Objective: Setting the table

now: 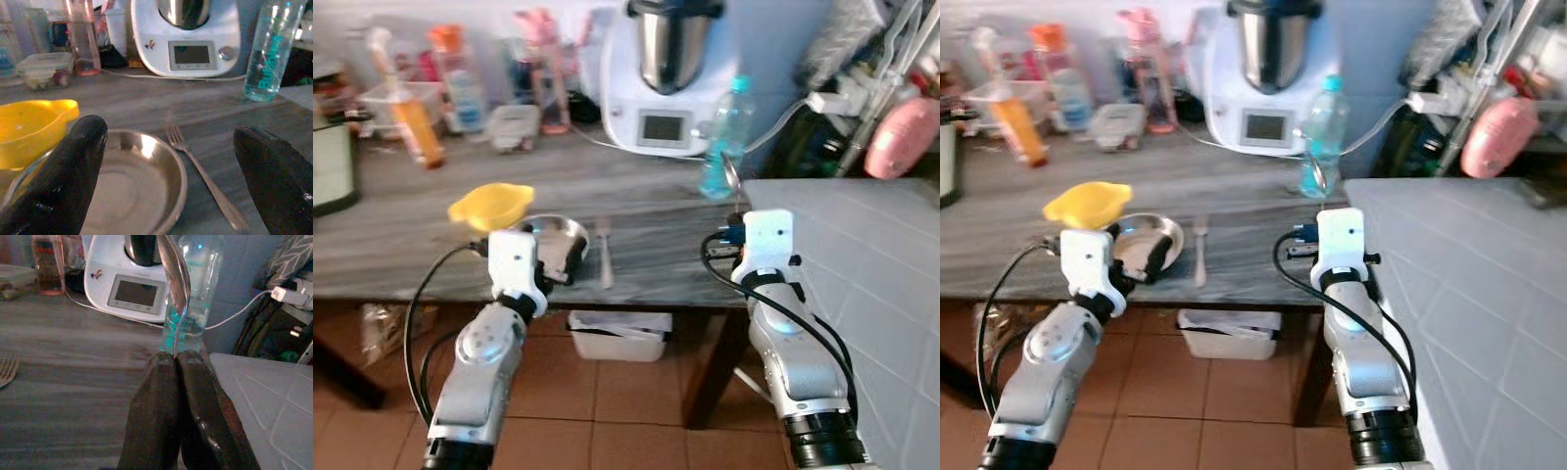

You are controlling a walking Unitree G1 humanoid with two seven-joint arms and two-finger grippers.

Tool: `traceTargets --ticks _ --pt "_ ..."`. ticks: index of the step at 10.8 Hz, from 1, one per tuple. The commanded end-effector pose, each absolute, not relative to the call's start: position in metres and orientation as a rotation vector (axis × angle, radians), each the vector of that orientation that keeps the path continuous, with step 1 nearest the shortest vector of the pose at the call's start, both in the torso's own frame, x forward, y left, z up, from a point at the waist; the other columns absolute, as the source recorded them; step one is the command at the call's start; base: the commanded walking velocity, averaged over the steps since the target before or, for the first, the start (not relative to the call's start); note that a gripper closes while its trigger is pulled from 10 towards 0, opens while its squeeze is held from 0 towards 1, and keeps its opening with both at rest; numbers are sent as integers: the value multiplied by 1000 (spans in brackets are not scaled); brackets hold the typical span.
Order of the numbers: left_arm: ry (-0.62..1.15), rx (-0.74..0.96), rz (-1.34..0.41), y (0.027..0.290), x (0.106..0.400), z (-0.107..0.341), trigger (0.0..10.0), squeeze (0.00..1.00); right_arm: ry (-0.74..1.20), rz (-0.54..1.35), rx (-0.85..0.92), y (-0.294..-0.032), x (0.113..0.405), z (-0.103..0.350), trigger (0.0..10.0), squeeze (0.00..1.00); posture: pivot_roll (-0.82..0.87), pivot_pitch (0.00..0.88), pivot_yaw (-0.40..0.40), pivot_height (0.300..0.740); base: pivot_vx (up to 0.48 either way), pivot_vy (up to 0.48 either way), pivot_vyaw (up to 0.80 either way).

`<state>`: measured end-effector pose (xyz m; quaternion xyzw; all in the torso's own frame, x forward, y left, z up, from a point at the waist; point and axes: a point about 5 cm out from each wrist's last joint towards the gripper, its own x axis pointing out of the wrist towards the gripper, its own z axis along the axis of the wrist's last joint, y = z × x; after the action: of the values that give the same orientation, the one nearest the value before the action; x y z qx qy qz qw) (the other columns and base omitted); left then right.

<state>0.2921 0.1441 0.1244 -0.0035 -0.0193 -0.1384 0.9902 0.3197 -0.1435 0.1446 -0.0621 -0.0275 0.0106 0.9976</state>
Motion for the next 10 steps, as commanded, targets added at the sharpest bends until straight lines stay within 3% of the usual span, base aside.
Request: traceTargets --ticks 1,4,5,10 --pt "-46 21 -295 147 289 129 10000 0 -70 26 -90 -144 321 151 10000 0 61 10 27 740 0 0 0" --pt "-3 66 -350 156 271 123 10000 0 -40 89 37 -130 329 156 10000 0 81 12 34 740 0 0 0" --pt "26 72 -386 156 261 120 10000 0 32 86 202 -126 334 151 10000 0 87 15 34 740 0 0 0" --pt "75 37 -498 149 245 117 10000 0 291 224 387 -104 338 125 10000 0 95 13 26 740 0 0 0"
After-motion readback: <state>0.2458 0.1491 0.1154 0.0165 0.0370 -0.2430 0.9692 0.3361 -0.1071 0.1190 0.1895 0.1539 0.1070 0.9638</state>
